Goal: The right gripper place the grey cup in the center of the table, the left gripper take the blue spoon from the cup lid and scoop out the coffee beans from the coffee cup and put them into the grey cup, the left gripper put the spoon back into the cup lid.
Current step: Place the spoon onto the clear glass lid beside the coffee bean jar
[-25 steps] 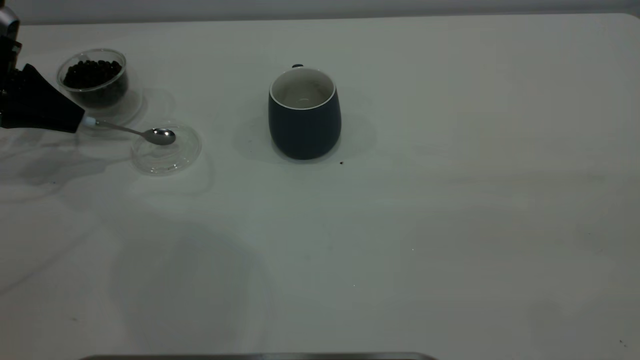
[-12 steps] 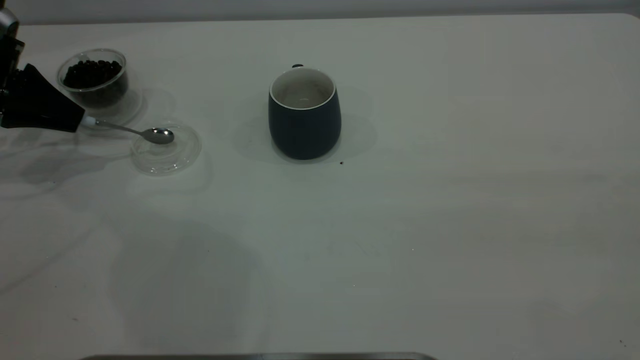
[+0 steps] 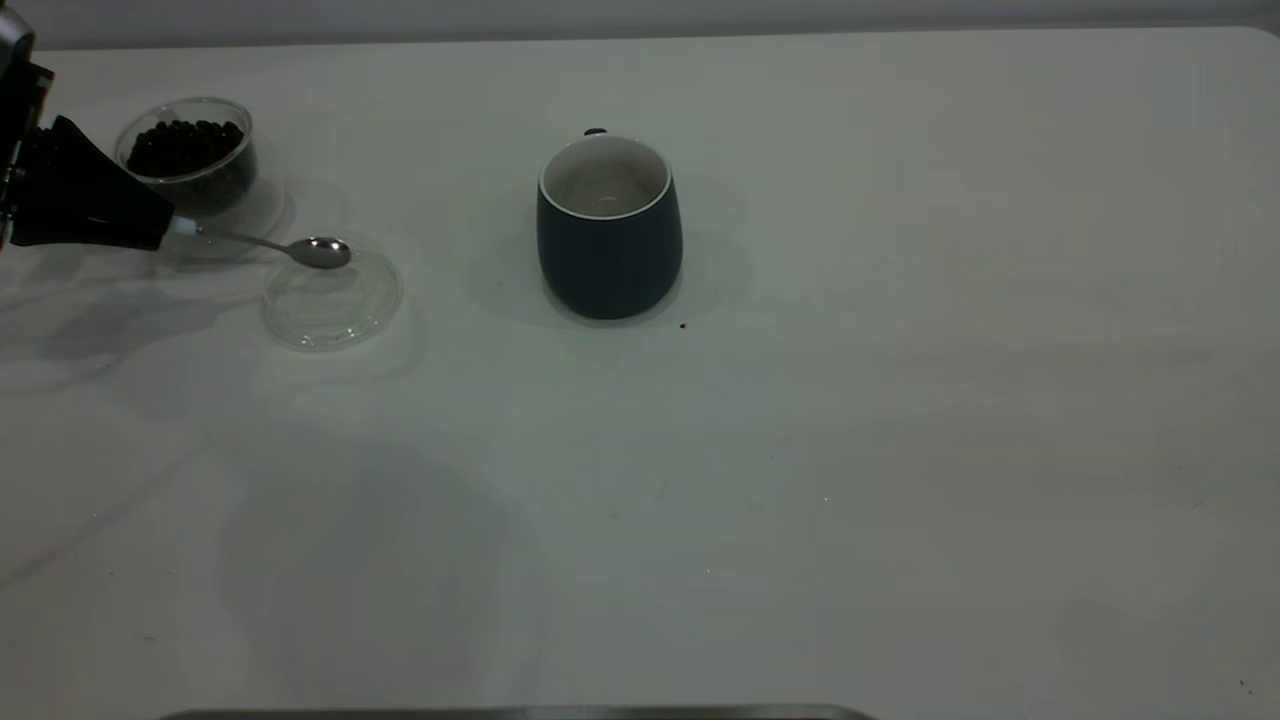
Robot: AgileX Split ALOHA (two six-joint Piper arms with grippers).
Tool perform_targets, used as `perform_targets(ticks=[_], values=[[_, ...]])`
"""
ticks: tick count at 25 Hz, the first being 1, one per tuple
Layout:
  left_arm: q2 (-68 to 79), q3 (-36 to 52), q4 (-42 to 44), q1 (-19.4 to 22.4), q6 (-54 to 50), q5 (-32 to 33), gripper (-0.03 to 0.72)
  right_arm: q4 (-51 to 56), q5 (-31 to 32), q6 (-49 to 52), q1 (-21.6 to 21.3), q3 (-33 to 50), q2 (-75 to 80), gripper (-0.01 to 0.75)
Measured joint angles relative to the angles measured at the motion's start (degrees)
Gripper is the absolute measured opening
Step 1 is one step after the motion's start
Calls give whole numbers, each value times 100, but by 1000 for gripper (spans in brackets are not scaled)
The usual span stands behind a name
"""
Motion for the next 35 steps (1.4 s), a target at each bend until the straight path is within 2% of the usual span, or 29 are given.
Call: perform_targets(ticks=[18, 24, 27, 35], values=[[355, 0, -27, -194, -60, 0, 123, 30, 0, 0, 0, 0, 0, 462], [355, 0, -29, -194, -60, -14, 153, 0, 0, 0, 0, 0, 0, 462], [355, 0, -29, -194, -35, -39, 229, 0, 0, 0, 0, 0, 0, 462], [355, 0, -24, -194, 273, -266, 521, 0, 0, 0, 0, 0, 0, 462]])
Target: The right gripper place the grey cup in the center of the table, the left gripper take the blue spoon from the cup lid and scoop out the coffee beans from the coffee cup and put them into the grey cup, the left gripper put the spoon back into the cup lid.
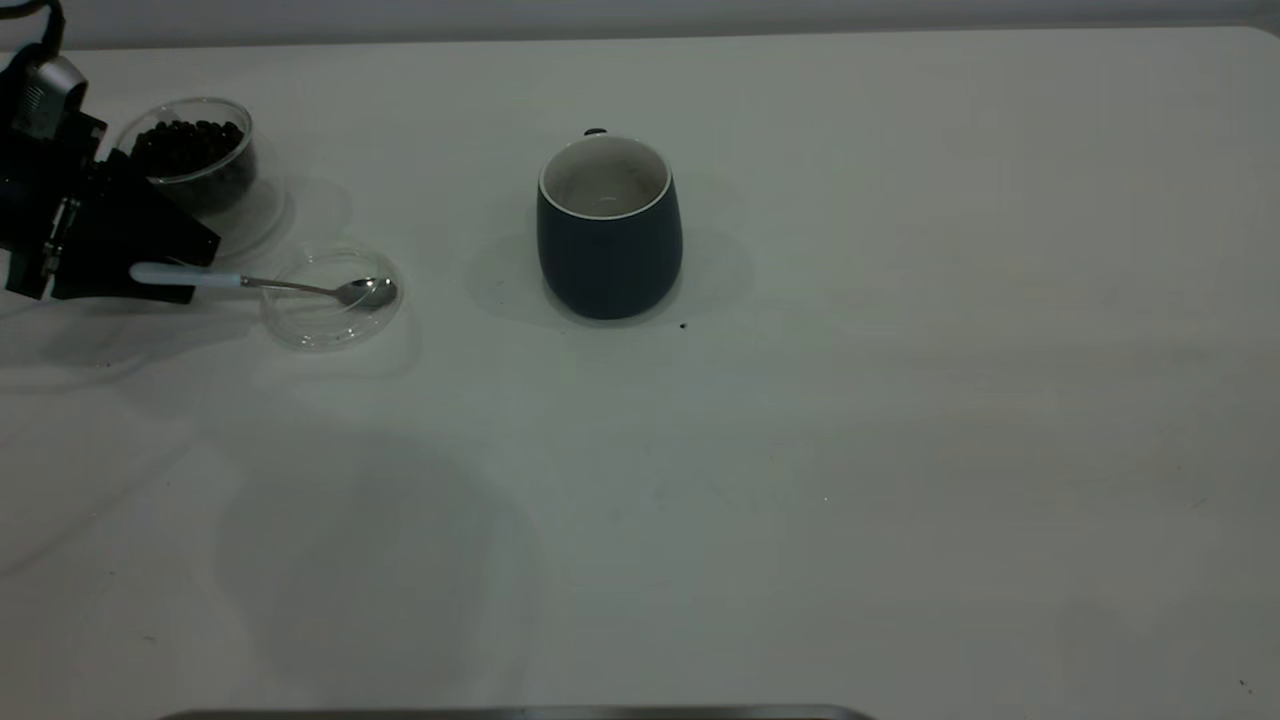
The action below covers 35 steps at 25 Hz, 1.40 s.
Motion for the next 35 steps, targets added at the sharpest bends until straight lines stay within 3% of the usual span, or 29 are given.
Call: perform_targets(ticks=[5, 15, 23, 35], values=[[-20, 0, 128, 0, 351, -272, 596, 0, 0, 0, 0, 0, 0, 462], [-673, -80, 1180, 0, 77, -323, 593, 0, 0, 0, 0, 0, 0, 462], [-1541, -529, 1860, 0, -868, 963, 593, 0, 0, 0, 0, 0, 0, 462], [-3207, -865, 2597, -54, -3064, 1002, 593, 0, 0, 0, 0, 0, 0, 462]])
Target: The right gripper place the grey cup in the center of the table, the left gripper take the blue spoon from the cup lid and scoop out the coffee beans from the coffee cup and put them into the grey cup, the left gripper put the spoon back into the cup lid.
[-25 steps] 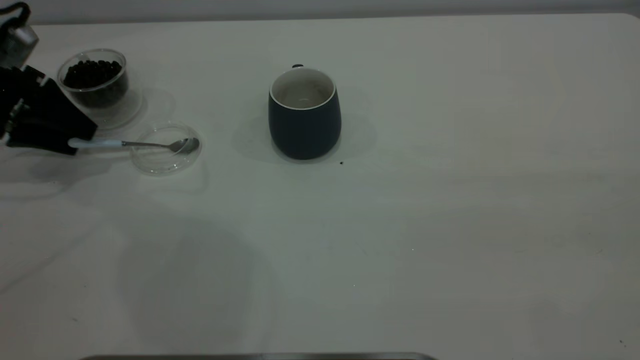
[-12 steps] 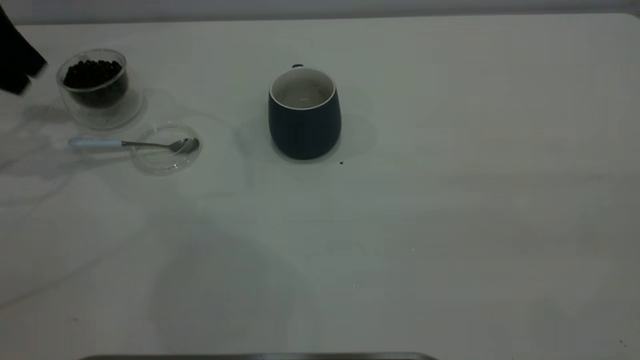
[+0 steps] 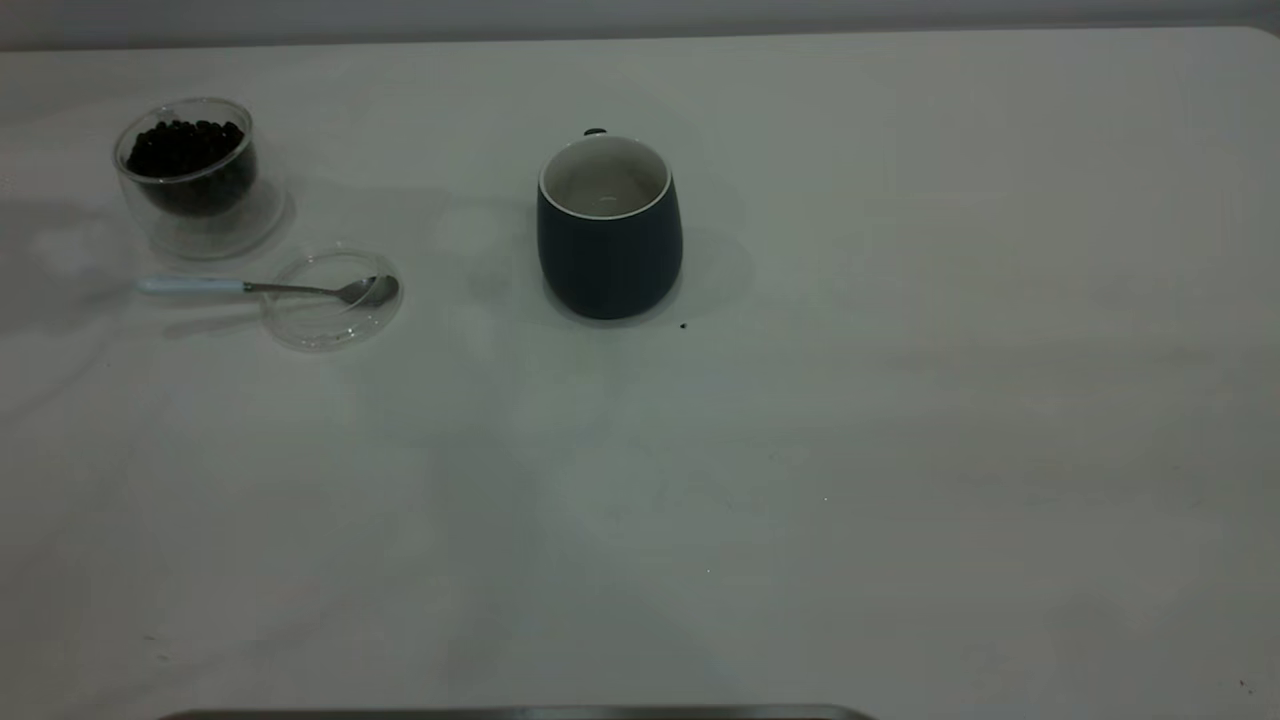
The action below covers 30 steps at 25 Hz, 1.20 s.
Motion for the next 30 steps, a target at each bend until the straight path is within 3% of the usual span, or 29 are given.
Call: perform_targets(ticks=[6, 21, 30], values=[[-1002, 403, 405, -55, -717, 0, 593, 0, 0, 0, 0, 0, 0, 462], [-4288, 3732, 514, -60, -879, 0, 593, 0, 0, 0, 0, 0, 0, 462], [-6091, 4175, 684, -60, -663, 0, 593, 0, 0, 0, 0, 0, 0, 462]])
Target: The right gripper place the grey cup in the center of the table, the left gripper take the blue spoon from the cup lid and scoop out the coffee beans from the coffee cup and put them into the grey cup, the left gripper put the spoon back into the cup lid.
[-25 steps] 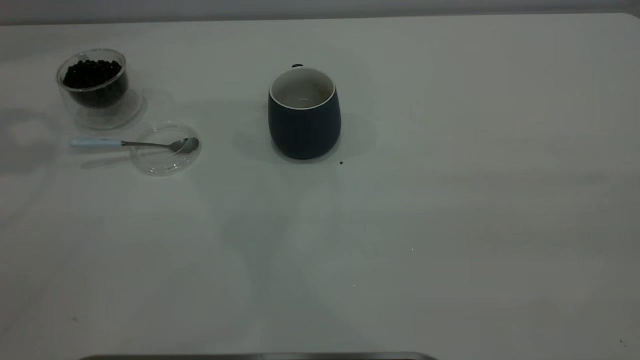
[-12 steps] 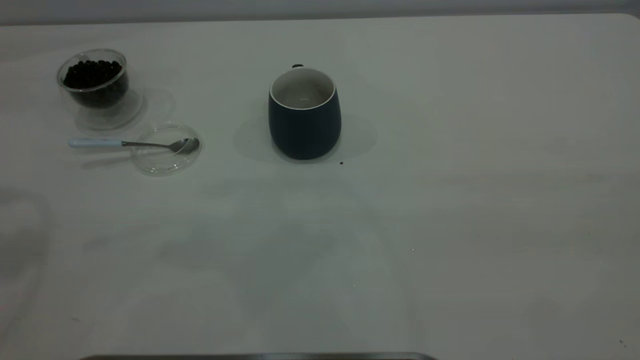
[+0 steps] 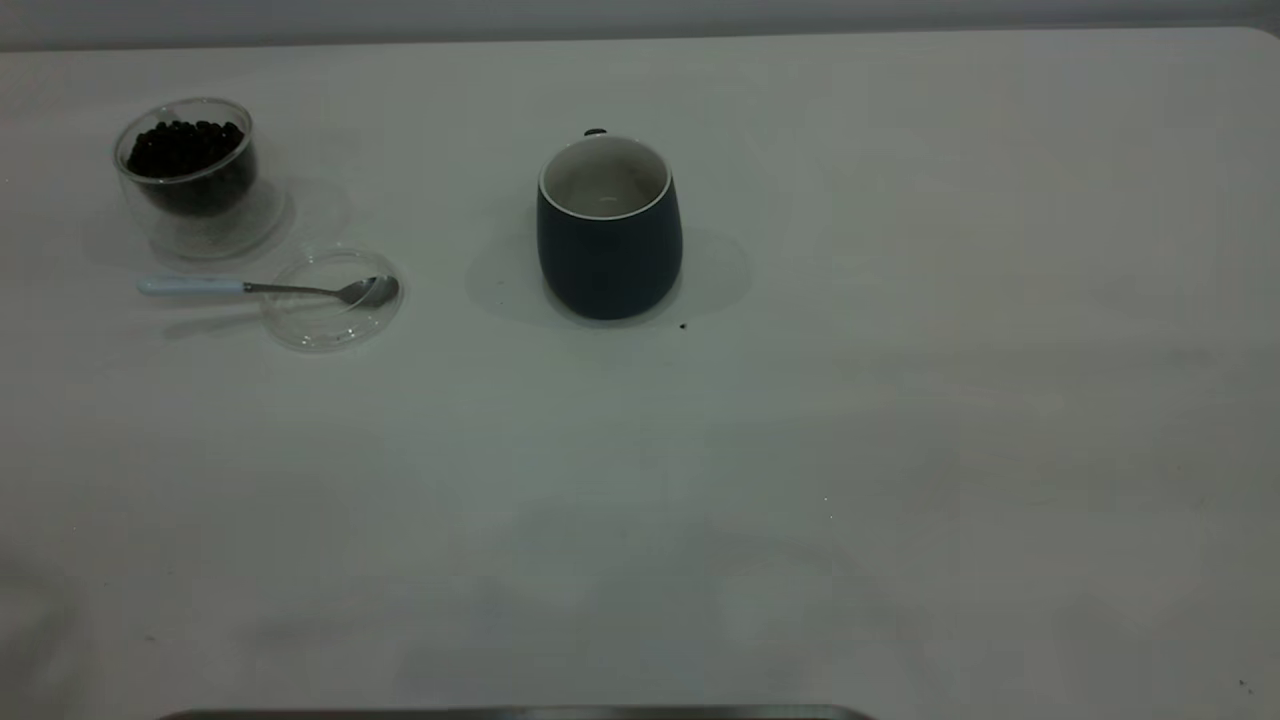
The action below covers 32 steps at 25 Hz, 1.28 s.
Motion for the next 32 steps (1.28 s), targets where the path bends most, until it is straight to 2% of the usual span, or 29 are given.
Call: perform_targets(ticks=[5, 11, 17, 22, 25, 32], values=[[-959, 296, 681, 0, -272, 0, 593, 0, 0, 0, 0, 0, 0, 462], [-2091, 929, 821, -78, -538, 0, 593, 0, 0, 0, 0, 0, 0, 462], [-3579, 1817, 930, -1205, -740, -65, 592, 0, 0, 0, 0, 0, 0, 462], [-4458, 2163, 1409, -1998, -1220, -452, 592, 0, 0, 0, 0, 0, 0, 462], [-4875, 2210, 1834, -2200, -1662, -366, 592, 0, 0, 0, 0, 0, 0, 462], [-5388, 2333, 2328, -2193, -1933, -84, 592, 0, 0, 0, 0, 0, 0, 462]])
